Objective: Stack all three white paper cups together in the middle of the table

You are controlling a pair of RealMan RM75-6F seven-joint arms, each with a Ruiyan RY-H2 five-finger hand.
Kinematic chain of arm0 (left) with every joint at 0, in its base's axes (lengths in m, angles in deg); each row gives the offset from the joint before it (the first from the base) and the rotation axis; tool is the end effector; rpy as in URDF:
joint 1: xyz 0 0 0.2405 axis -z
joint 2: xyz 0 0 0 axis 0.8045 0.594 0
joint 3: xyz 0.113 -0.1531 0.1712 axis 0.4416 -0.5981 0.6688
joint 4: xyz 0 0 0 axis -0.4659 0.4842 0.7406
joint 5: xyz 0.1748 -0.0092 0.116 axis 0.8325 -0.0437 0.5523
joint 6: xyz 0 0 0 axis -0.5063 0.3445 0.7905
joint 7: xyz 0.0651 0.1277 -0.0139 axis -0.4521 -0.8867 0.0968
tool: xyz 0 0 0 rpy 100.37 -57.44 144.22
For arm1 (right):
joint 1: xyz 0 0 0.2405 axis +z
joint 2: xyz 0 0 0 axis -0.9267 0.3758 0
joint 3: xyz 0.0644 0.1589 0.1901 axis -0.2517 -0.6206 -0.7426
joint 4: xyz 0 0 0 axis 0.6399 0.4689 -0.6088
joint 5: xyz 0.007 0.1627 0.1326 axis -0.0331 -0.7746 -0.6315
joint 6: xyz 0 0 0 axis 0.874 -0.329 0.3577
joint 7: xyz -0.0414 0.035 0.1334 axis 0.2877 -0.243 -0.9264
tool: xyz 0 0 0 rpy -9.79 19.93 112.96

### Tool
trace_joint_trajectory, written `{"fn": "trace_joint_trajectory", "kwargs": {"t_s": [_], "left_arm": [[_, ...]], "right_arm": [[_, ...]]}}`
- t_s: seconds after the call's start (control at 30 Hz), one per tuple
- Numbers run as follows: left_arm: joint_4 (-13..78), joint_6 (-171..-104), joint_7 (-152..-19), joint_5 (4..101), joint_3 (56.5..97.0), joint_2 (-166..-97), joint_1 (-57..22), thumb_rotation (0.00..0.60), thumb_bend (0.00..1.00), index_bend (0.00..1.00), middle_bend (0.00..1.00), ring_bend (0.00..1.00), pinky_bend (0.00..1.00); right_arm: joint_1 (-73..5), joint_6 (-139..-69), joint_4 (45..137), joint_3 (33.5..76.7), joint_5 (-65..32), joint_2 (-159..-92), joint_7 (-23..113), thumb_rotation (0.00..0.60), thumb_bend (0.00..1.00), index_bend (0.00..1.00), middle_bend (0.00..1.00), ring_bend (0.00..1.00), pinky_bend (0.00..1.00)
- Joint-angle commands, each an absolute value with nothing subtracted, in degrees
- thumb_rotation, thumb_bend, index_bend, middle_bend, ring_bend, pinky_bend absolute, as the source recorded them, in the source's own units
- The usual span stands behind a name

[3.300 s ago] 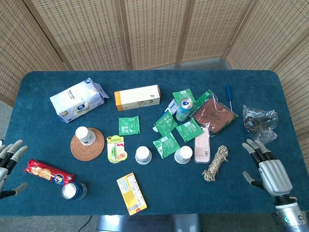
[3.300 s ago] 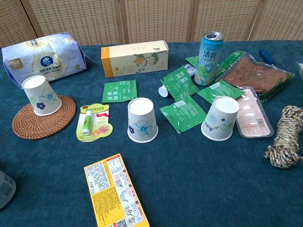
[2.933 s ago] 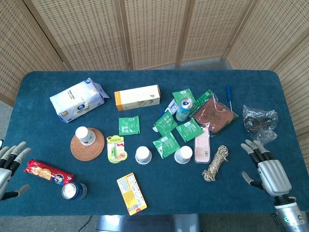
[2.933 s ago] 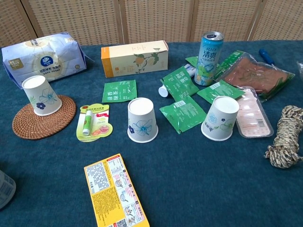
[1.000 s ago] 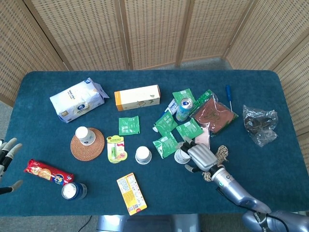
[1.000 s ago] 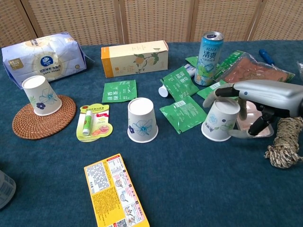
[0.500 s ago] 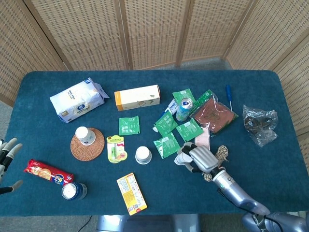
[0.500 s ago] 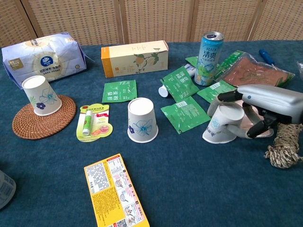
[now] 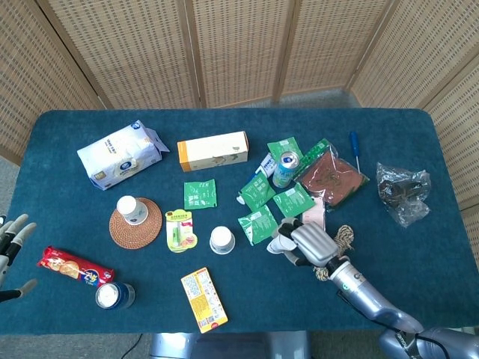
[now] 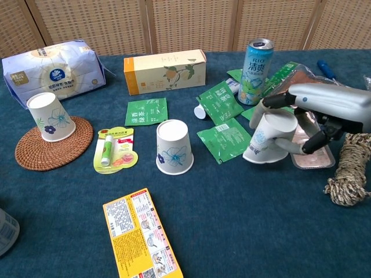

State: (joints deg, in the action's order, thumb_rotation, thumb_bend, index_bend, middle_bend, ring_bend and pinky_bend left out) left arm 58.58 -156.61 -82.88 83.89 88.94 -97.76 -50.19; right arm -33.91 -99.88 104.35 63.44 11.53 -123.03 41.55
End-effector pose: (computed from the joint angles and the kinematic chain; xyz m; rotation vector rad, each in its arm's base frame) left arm -0.3061 0.1453 0.2015 -1.5651 -0.9134 -0.7511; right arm -0.1788 -0.2820 0.0074 2.0373 -1.0303 1.1310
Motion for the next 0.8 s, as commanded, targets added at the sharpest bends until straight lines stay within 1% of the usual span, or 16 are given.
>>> {"fn": "trace_joint_trajectory", "kwargs": {"t_s": [0.03, 0.27, 0.43, 0.6, 0.8], "left_arm": [[58.61, -156.56, -82.72, 83.95, 88.99, -97.71, -50.16, 0.6, 0.23, 0.0, 0.0, 0.0, 0.0], [58.8, -156.67, -82.18, 84.42, 89.11, -97.47, -50.12, 0.6, 0.23, 0.0, 0.0, 0.0, 0.0], [58.71, -156.84, -81.48, 84.76, 89.23, -97.21, -50.15, 0.6, 0.23, 0.0, 0.0, 0.0, 0.0], [58.53, -157.2, -80.66, 84.98, 89.26, -96.88, -50.24, 0.6, 0.23, 0.0, 0.0, 0.0, 0.0], [58.4, -157.32, -80.0, 84.97, 89.24, -96.64, -50.25, 0.6, 0.23, 0.0, 0.0, 0.0, 0.0]], "right_arm": [[-32.64, -99.24, 108.27, 61.73, 10.63, -120.99, 43.43, 0.6, 0.7, 0.36, 0.37, 0.21, 0.73], [-29.55, -96.65, 117.33, 57.05, 5.94, -119.22, 46.97, 0.6, 0.69, 0.36, 0.37, 0.21, 0.73], [-26.87, -94.79, 121.46, 54.47, 2.32, -120.37, 52.49, 0.6, 0.69, 0.36, 0.37, 0.21, 0.73], [-24.68, -93.62, 122.92, 53.37, -0.77, -122.84, 57.08, 0.6, 0.68, 0.36, 0.37, 0.21, 0.73], [-22.36, -92.77, 121.54, 53.4, -2.76, -126.5, 61.64, 0.6, 0.68, 0.36, 0.37, 0.21, 0.73]]}}
